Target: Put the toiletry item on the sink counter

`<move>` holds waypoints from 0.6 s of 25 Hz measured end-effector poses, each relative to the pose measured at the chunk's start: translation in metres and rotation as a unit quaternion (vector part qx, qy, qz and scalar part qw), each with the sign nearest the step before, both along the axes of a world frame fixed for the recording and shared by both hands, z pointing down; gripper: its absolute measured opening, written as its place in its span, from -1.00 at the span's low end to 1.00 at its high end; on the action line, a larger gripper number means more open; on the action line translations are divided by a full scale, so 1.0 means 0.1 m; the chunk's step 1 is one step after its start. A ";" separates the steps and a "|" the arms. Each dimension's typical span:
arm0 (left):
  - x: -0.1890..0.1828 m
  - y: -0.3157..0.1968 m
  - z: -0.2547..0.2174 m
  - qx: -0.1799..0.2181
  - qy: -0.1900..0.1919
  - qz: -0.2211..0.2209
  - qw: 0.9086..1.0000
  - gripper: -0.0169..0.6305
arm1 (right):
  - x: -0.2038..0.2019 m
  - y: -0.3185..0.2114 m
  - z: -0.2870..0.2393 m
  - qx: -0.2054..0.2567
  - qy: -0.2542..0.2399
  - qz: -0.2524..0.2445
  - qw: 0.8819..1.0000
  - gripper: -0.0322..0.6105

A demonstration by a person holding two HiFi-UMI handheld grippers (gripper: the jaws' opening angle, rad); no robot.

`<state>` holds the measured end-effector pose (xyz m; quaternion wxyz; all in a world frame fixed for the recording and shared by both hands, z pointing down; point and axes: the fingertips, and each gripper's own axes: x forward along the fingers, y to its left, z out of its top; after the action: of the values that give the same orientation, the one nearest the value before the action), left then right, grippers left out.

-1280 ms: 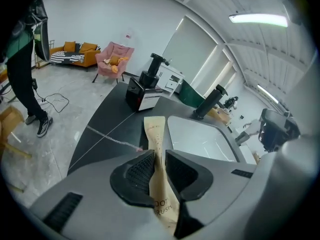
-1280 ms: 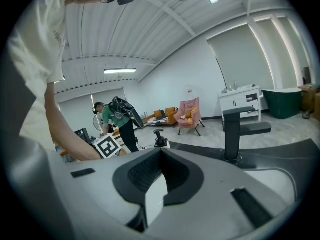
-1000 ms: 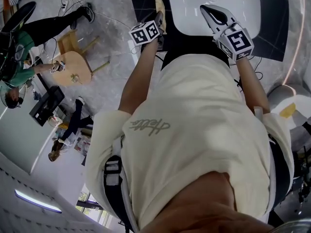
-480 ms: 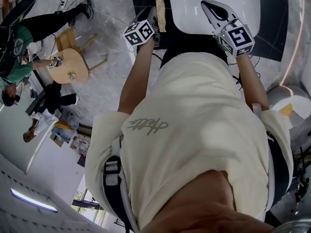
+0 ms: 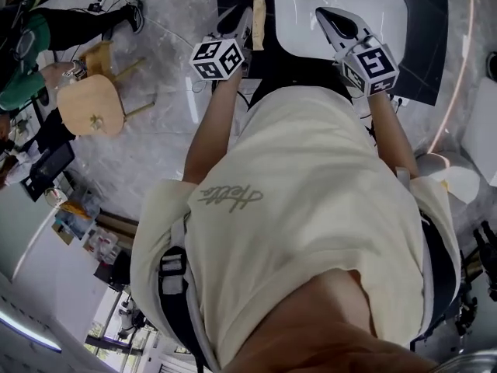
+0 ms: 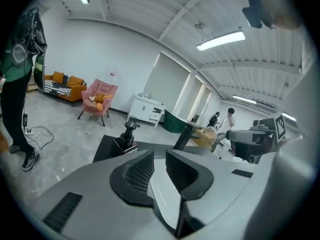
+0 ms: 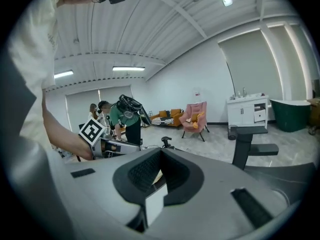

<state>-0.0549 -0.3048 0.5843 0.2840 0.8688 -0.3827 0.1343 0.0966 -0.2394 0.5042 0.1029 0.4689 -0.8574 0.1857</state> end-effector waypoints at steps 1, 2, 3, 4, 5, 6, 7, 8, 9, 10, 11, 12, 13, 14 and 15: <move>-0.02 0.03 -0.09 0.014 0.001 0.006 1.000 -0.71 | -0.02 0.03 -0.04 0.001 0.004 -0.003 1.000 -0.91; -0.04 0.06 -0.17 0.028 -0.001 0.011 1.000 -0.72 | -0.04 0.06 -0.07 0.002 0.006 -0.006 1.000 -0.91; -0.07 0.09 -0.25 0.041 -0.003 0.014 0.999 -0.79 | -0.06 0.08 -0.12 0.002 0.005 -0.008 1.000 -0.91; -0.10 0.13 -0.33 0.052 -0.003 0.017 0.999 -0.84 | -0.08 0.11 -0.17 0.002 0.001 -0.007 1.000 -0.91; -0.13 0.17 -0.41 0.060 0.000 0.018 0.998 -0.90 | -0.09 0.13 -0.23 0.003 -0.005 -0.004 1.000 -0.91; -0.16 0.20 -0.49 0.065 0.006 0.020 0.998 -0.93 | -0.11 0.14 -0.30 0.006 -0.009 0.000 1.000 -0.91; -0.19 0.24 -0.56 0.068 0.014 0.023 0.997 -0.93 | -0.12 0.15 -0.37 0.010 -0.010 0.003 1.000 -0.92; -0.22 0.27 -0.63 0.071 0.022 0.026 0.997 -0.93 | -0.14 0.16 -0.44 0.015 -0.008 0.005 1.000 -0.91; -0.23 0.29 -0.70 0.074 0.030 0.029 0.996 -0.94 | -0.16 0.16 -0.51 0.020 -0.005 0.007 1.000 -0.91; -0.25 0.29 -0.77 0.079 0.038 0.031 0.996 -0.94 | -0.18 0.15 -0.58 0.026 -0.001 0.007 1.000 -0.92; -0.25 0.29 -0.86 0.086 0.046 0.032 0.995 -0.94 | -0.19 0.14 -0.66 0.033 0.003 0.008 0.999 -0.92; -0.26 0.28 -0.95 0.095 0.053 0.032 0.994 -0.93 | -0.20 0.13 -0.73 0.041 0.006 0.008 0.999 -0.92; -0.27 0.28 -1.06 0.105 0.059 0.033 0.992 -0.94 | -0.22 0.13 -0.81 0.049 0.009 0.008 0.999 -0.92; -0.27 0.27 -1.17 0.116 0.066 0.034 0.990 -0.94 | -0.23 0.14 -0.89 0.058 0.012 0.009 0.998 -0.92; -0.27 0.27 -1.29 0.128 0.072 0.035 0.988 -0.94 | -0.25 0.16 -0.96 0.067 0.015 0.010 0.998 -0.92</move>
<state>-0.0821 -0.2774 0.4552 0.1923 0.9185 -0.3443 0.0309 0.0718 -0.2238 0.4082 0.0823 0.4862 -0.8614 0.1216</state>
